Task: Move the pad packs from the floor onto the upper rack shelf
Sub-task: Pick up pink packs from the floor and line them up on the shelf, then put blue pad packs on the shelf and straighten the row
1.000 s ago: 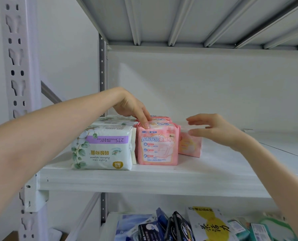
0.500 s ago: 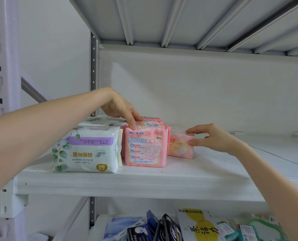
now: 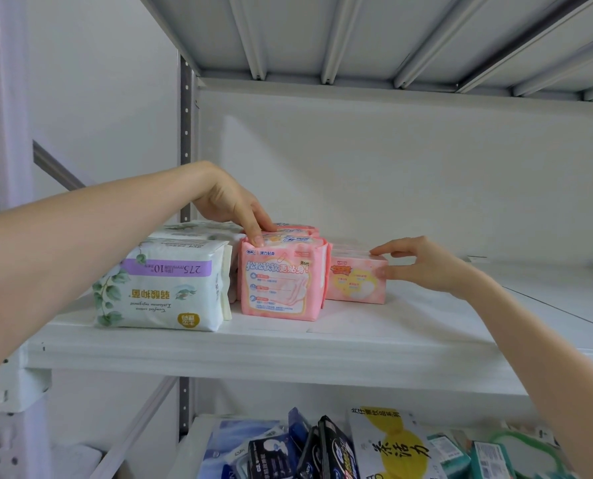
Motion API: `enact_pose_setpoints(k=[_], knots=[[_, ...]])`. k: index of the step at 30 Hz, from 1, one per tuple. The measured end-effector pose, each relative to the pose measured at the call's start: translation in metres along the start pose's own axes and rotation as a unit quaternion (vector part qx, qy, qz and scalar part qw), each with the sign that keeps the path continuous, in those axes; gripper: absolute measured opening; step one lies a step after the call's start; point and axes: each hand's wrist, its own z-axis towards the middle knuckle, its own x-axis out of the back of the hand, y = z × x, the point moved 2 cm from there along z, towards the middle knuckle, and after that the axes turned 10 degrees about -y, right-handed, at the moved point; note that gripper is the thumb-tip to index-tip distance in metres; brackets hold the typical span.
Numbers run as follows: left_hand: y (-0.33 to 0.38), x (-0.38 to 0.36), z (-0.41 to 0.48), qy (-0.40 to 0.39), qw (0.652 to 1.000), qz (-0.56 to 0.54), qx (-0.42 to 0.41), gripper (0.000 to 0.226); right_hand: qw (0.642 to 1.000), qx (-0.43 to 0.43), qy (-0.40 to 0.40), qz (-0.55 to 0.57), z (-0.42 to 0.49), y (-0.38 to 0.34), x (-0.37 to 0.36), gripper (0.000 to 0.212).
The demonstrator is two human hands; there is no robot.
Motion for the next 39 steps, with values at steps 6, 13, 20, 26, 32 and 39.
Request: enact_pose_setpoints(k=[6,13,20,26,32,39], knots=[[-0.001,-0.003,-0.006,0.027,0.999,-0.026,0.002,0.12,1.0,0.004,0.014,-0.006,0.0,0.002,-0.004,0.036],[0.016,-0.027,-0.042,0.177,0.981,-0.074,-0.005,0.079,0.992,0.004,0.118,-0.031,-0.027,-0.017,-0.007,0.044],[0.043,-0.093,-0.079,0.377,0.922,0.041,-0.081,0.076,0.96,-0.011,0.178,-0.215,-0.089,-0.05,-0.022,0.051],[0.054,-0.189,-0.082,0.454,0.872,0.157,-0.096,0.08,0.936,-0.035,0.161,-0.311,-0.164,-0.07,-0.051,0.055],[0.072,-0.288,-0.078,0.453,0.869,0.189,-0.063,0.079,0.931,-0.05,0.133,-0.335,-0.243,-0.068,-0.082,0.056],[0.108,-0.398,-0.061,0.41,0.891,0.193,-0.029,0.079,0.938,-0.073,0.119,-0.318,-0.334,-0.028,-0.103,0.054]])
